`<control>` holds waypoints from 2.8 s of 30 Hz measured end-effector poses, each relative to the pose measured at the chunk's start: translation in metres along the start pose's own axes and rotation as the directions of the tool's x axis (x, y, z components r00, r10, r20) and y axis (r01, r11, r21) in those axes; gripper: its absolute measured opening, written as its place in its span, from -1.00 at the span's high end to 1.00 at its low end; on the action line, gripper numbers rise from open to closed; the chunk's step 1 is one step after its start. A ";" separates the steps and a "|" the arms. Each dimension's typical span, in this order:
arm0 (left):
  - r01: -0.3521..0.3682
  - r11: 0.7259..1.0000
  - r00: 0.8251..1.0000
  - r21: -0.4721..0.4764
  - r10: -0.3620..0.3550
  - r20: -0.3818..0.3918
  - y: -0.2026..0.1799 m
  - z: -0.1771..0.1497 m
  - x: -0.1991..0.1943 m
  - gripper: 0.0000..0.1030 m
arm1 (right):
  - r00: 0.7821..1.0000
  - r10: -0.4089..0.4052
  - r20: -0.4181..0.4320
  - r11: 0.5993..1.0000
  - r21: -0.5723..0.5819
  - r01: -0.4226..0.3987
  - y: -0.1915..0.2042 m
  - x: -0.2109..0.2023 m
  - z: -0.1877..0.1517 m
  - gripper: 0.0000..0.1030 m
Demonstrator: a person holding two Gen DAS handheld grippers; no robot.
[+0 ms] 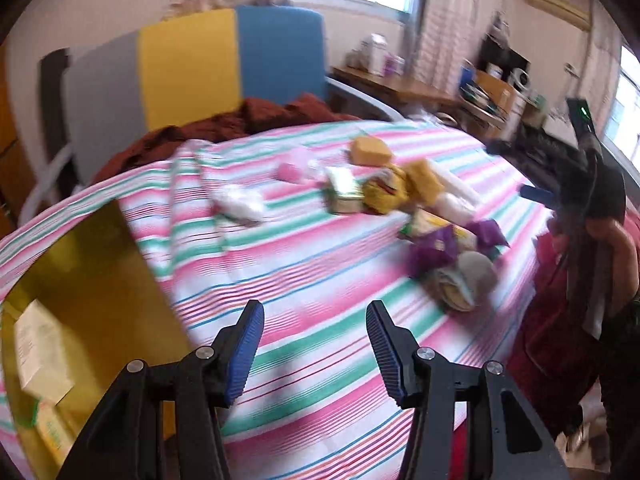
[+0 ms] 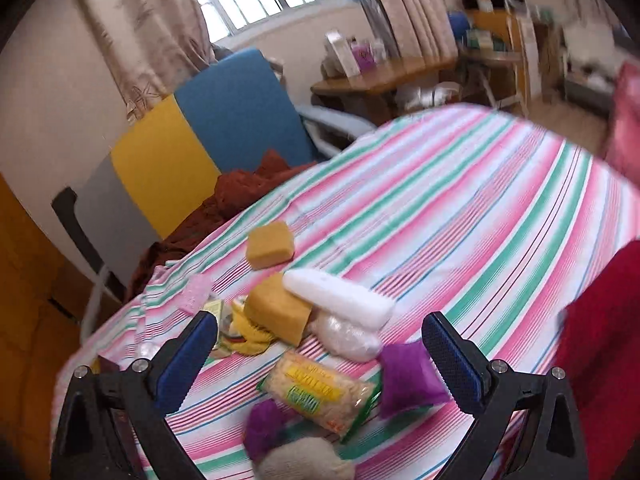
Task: Organize objects
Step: 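Move both tools back to the items on the cloth, then grasp the purple pouch with the left tool while the right tool grasps the beige towel roll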
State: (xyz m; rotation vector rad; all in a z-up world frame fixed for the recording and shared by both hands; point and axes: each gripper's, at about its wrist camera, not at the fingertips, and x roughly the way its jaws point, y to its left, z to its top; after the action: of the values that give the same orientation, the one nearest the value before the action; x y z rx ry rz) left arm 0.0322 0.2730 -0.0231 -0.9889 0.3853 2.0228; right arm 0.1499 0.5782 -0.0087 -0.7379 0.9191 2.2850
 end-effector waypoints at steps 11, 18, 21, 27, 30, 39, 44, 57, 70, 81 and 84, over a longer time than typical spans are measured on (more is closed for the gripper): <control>0.250 0.968 0.964 0.037 -0.245 -0.100 -0.064 0.041 0.073 -0.07 | 0.999 0.046 -0.002 0.999 0.012 -0.046 0.000 0.003 -0.001 -0.99; 0.272 0.959 0.952 0.074 -0.257 -0.165 -0.091 0.063 0.125 -0.21 | 0.998 0.053 -0.025 0.999 -0.003 -0.053 0.002 0.007 -0.002 -0.99; 0.261 0.961 0.949 0.095 -0.238 -0.205 -0.099 0.067 0.149 -0.22 | 0.998 0.052 -0.027 0.999 -0.009 -0.053 0.003 0.007 -0.002 -0.99; 0.270 0.962 0.945 0.048 -0.256 -0.205 -0.079 0.059 0.157 0.12 | 0.997 0.064 -0.032 0.998 0.002 -0.064 0.000 0.007 0.000 -0.99; 0.259 0.966 0.953 0.021 -0.252 -0.170 -0.061 0.050 0.144 0.20 | 0.997 0.060 -0.039 0.998 -0.004 -0.061 0.002 0.008 -0.001 -0.99; 0.152 0.988 0.985 0.032 -0.149 -0.087 -0.031 0.004 0.099 0.20 | 0.997 0.031 -0.065 0.998 -0.057 -0.035 0.011 0.014 -0.004 -0.99; 0.134 0.991 0.987 -0.002 -0.134 -0.085 -0.017 -0.012 0.082 0.20 | 0.998 0.014 -0.068 0.997 -0.072 -0.019 0.012 0.014 -0.006 -0.99; 0.118 0.993 0.990 0.005 -0.117 -0.083 -0.019 -0.039 0.055 0.21 | 0.996 -0.044 -0.073 0.993 -0.109 0.036 0.017 0.017 -0.008 -0.99; 0.110 0.993 0.994 0.031 -0.110 -0.006 -0.020 -0.045 0.025 0.21 | 0.988 -0.017 -0.153 0.996 -0.090 0.004 0.015 0.019 -0.011 -0.99; 0.146 0.989 0.987 0.037 -0.148 0.057 -0.020 -0.043 0.003 0.21 | 0.960 -0.127 -0.248 0.990 -0.099 0.106 -0.025 -0.003 0.006 -0.99; 0.149 0.988 0.986 0.036 -0.151 0.074 -0.019 -0.042 -0.004 0.21 | 0.936 -0.192 -0.295 0.978 -0.139 0.156 -0.025 0.008 -0.002 -0.74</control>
State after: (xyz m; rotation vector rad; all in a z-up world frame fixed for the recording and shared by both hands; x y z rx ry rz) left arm 0.0696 0.2580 -0.0457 -0.8925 0.2905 1.9072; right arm 0.1618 0.5941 -0.0260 -1.2025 0.8235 2.1137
